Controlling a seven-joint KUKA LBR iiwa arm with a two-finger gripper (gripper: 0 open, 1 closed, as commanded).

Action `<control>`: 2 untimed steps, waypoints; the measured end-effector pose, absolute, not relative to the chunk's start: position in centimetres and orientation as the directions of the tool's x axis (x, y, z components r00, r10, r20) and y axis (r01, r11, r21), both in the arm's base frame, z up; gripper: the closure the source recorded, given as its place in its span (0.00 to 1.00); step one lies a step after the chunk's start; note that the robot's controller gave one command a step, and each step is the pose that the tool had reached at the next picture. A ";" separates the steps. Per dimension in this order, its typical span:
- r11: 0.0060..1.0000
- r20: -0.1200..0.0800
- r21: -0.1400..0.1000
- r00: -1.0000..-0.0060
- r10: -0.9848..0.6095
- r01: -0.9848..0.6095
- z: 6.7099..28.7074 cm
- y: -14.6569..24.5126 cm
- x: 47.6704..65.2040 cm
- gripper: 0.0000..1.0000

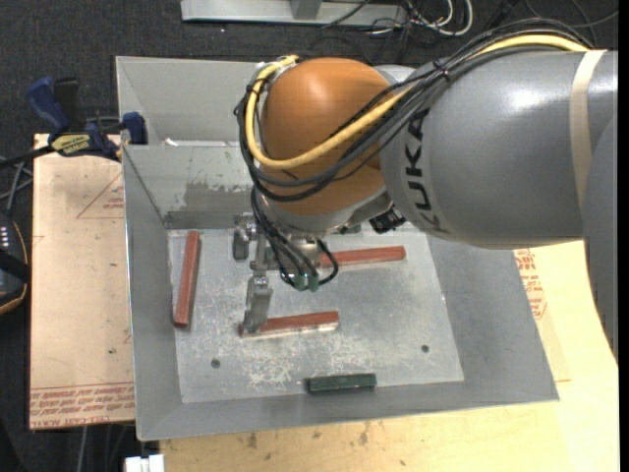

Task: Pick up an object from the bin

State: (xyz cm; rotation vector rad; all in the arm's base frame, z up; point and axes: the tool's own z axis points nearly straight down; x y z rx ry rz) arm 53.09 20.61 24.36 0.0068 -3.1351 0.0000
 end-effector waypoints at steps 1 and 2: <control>1.000 0.000 0.001 -1.000 -0.001 -0.001 24.7 20.5 53.3 0.00; 0.999 -0.007 0.004 -0.999 -0.051 -0.051 20.4 17.2 52.1 0.00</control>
Offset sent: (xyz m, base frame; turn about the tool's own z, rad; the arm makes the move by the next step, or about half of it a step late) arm -0.0176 -0.0586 -0.0700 -0.0710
